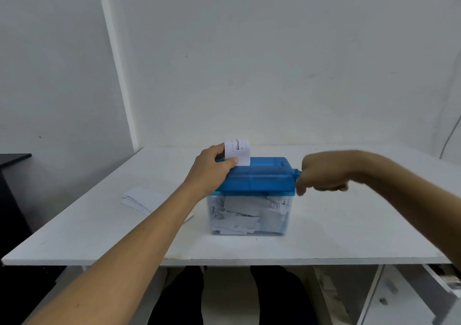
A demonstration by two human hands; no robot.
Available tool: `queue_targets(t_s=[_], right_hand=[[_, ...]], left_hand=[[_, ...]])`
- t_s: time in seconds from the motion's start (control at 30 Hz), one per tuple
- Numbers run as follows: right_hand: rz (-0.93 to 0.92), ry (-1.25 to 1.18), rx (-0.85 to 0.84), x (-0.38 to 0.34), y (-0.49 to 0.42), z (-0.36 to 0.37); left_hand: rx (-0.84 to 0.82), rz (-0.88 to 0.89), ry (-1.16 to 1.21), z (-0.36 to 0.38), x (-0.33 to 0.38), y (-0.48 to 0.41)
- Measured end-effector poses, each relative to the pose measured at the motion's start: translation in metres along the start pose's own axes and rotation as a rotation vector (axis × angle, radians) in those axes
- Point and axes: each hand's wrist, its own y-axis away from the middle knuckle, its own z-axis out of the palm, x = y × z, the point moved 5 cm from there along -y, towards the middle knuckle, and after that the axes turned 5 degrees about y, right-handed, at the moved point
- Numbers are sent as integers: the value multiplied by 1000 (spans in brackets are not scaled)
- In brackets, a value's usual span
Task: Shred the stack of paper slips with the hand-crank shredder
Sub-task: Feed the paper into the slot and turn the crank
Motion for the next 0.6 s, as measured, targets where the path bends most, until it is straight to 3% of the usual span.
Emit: queue_targets(t_s=[0.07, 0.13, 0.27, 0.4, 0.5, 0.6], right_hand=[[16, -54, -71, 1, 1, -11], [14, -73, -2, 3, 2, -26], [-81, -77, 399, 4, -1, -54], [-227, -87, 646, -3, -11, -50], [-220, -201, 844, 3, -32, -45], [-147, -350, 785, 8, -66, -40]], left_hand=[[-20, -8, 7, 0, -1, -1], [-30, -14, 24, -1, -1, -2], [-48, -24, 33, -1, -3, -4], [-38, -8, 4, 0, -6, -4], [-22, 15, -14, 0, -6, -4], [-23, 14, -30, 0, -4, -1]])
